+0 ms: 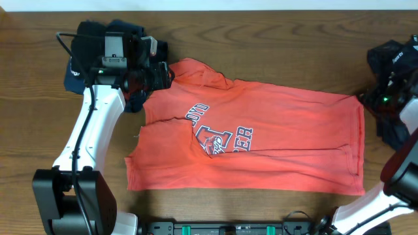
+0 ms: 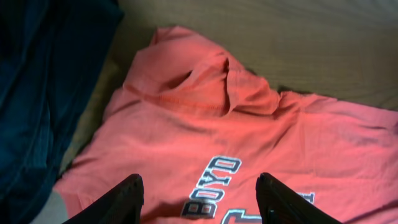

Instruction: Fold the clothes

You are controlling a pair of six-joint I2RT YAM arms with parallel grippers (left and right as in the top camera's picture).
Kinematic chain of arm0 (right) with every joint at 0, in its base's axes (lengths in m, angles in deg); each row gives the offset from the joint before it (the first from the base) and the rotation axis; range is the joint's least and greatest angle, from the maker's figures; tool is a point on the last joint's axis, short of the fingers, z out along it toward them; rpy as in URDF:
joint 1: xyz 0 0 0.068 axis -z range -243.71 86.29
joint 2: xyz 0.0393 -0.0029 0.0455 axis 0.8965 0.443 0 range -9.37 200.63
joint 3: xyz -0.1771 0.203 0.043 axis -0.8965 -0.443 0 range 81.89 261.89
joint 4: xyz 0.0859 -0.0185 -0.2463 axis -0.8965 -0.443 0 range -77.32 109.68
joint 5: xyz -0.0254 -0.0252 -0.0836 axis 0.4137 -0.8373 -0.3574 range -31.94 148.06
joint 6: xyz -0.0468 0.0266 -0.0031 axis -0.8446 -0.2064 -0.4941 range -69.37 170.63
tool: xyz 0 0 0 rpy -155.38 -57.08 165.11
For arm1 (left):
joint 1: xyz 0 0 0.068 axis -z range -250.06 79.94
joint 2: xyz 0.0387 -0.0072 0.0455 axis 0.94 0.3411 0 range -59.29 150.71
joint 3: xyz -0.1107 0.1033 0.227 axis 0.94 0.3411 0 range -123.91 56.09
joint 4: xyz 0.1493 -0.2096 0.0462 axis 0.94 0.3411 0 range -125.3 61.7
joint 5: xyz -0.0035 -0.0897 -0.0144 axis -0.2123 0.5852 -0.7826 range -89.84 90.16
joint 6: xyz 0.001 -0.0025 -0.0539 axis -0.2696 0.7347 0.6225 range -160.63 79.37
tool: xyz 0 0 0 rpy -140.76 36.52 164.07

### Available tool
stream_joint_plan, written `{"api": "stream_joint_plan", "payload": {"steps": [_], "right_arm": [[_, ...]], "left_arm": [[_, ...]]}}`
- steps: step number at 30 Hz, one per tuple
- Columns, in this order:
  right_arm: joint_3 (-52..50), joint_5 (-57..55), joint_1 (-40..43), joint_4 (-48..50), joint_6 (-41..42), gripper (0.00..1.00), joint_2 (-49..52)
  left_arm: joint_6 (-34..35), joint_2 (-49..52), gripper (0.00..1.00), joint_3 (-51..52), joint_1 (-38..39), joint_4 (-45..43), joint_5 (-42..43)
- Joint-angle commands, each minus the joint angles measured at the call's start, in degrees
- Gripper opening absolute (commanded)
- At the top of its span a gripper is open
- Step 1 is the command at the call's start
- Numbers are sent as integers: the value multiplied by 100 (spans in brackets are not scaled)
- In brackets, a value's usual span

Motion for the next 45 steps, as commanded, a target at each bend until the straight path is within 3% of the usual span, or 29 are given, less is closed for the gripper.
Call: {"api": "stream_joint_plan", "payload": {"steps": [1, 3, 6, 11, 14, 24, 32, 45], "right_arm": [[7, 15, -83, 111, 35, 43, 214], [7, 20, -96, 181, 52, 38, 308], [7, 17, -101, 348, 52, 22, 396], [7, 142, -94, 595, 52, 15, 393], [7, 153, -90, 647, 52, 1, 393], [9, 660, 127, 299, -28, 1, -94], [9, 577, 208, -446, -120, 1, -892], [9, 341, 205, -787, -122, 1, -938]], "left_arm": [[-55, -109, 60, -85, 13, 129, 61], [-55, -109, 60, -85, 13, 168, 61], [-55, -109, 60, -85, 13, 188, 61], [-55, -107, 60, -85, 13, 186, 59], [-120, -107, 60, -85, 13, 188, 59], [-750, -57, 63, -85, 11, -59, 50], [-804, 428, 63, -85, 13, -302, -52], [-802, 1502, 66, -85, 13, -1147, -52]]}}
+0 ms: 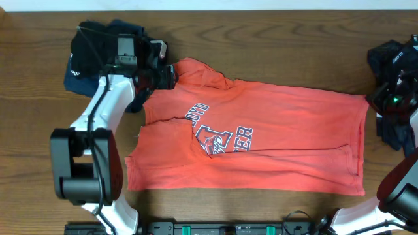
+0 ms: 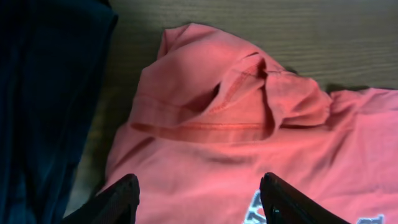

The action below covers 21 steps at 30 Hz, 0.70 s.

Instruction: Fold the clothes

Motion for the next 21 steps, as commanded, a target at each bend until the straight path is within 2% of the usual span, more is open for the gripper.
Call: {"api": "stream_joint_plan", "payload": {"steps": [1, 9, 13, 15, 21], "right_arm": [[13, -35, 17, 0, -68, 1, -17], [13, -35, 17, -28, -66, 1, -17], [13, -35, 17, -24, -66, 1, -17], [11, -35, 17, -28, -66, 1, -17], [11, -33, 17, -31, -63, 1, -17]], "left_arm": [[-55, 361, 68, -85, 13, -210, -48], [-35, 791, 69, -85, 13, -931, -645], [-33, 955, 68, -85, 13, -1143, -673], [-4, 968, 61, -85, 13, -1257, -629], [363, 960, 29, -87, 13, -1499, -579]]}}
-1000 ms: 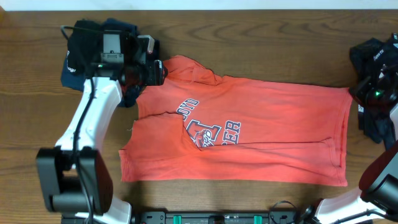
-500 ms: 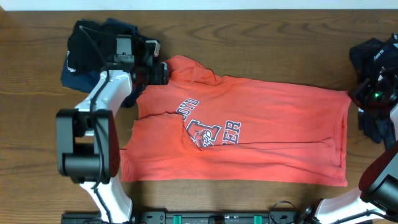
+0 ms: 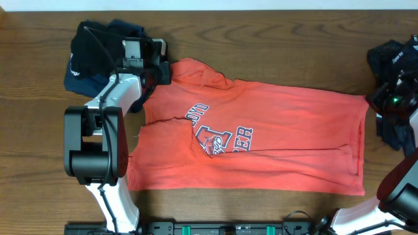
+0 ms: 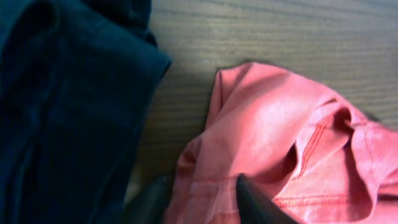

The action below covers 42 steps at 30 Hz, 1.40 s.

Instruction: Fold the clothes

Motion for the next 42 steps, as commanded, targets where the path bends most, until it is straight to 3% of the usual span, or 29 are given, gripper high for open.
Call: {"api": "stream_joint_plan", "payload": {"steps": [1, 7, 22, 35, 42], "right_arm": [[13, -17, 17, -9, -55, 1, -17], [11, -17, 20, -7, -55, 1, -17], [28, 162, 186, -13, -326, 1, -188], [28, 50, 227, -273, -461, 1, -719], [28, -267, 227, -409, -461, 1, -723]], "left_arm": [[212, 61, 28, -87, 13, -31, 138], [326, 42, 6, -87, 7, -9, 610], [444, -1899, 6, -96, 7, 1475, 251], [474, -2583, 6, -96, 7, 3877, 254], [494, -3233, 6, -96, 7, 4358, 256]]}}
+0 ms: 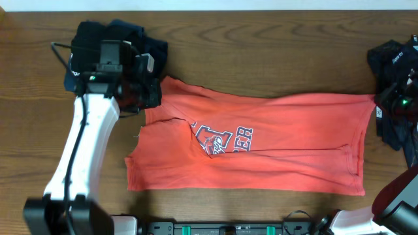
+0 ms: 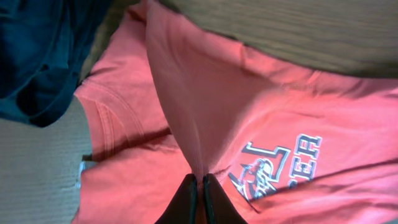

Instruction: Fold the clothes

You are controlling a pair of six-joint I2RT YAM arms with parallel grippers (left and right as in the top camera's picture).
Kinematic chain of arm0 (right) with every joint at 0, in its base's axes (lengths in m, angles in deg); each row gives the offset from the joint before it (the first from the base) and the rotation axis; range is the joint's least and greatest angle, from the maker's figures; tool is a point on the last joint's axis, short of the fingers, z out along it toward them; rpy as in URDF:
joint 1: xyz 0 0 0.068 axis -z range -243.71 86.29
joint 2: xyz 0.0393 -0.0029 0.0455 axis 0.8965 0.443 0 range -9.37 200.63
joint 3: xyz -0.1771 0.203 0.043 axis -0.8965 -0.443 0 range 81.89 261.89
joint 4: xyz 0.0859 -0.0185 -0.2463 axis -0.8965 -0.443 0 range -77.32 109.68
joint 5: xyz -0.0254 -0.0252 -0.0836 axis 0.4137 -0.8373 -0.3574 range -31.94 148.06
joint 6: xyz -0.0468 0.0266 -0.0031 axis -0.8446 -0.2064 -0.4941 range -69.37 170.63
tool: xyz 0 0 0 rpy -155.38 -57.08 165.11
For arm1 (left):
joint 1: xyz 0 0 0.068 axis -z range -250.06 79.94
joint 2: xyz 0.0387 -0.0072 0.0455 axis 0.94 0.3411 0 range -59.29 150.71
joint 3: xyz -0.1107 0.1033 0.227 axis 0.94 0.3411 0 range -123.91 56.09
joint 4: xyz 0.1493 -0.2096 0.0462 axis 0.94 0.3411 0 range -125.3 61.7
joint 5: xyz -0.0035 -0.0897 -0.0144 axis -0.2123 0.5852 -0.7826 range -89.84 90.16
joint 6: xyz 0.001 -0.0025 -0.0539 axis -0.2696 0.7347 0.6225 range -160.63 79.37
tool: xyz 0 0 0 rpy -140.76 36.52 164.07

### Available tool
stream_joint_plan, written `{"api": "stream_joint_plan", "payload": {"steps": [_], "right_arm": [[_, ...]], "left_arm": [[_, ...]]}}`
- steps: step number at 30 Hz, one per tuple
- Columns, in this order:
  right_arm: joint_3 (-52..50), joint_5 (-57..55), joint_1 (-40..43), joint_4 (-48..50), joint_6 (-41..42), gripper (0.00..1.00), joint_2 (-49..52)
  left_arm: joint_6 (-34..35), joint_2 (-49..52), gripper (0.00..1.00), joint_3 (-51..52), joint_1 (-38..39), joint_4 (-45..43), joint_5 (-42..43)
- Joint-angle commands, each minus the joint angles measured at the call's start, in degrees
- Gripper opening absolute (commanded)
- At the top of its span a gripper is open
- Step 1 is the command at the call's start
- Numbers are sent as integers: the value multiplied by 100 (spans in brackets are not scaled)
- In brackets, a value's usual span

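An orange-red T-shirt with a navy and white print lies spread across the wooden table. My left gripper is at its upper-left corner, shut on a lifted fold of the fabric. In the left wrist view the shirt rises as a taut ridge into the shut left gripper. My right gripper sits at the shirt's upper-right corner. Its jaws are too small and dark to read.
A heap of dark navy clothes lies at the back left, just behind my left gripper, and fills the wrist view's upper left as navy cloth. Another dark pile sits at the right edge, by the right arm.
The left gripper, then open astride the bunched upper-left corner, is now shut on that fabric and sits lower. The hump there is gone and the top edge runs straighter. The upper-right corner reaches farther right.
My left gripper hung open over the shirt's chest below a bunched upper-left corner. It then stood nearer that bunch, then right at it with jaws around the fabric. Now it holds the cloth, and the shirt's top edge is stretched between both arms.
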Motion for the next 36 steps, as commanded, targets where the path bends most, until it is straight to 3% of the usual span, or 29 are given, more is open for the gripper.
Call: {"api": "stream_joint_plan", "payload": {"steps": [1, 36], "right_arm": [[28, -201, 55, -7, -109, 1, -90], [28, -433, 70, -48, -37, 1, -90]], "left_arm": [[55, -444, 6, -39, 7, 125, -26], [457, -1008, 6, -39, 7, 2035, -356]]}}
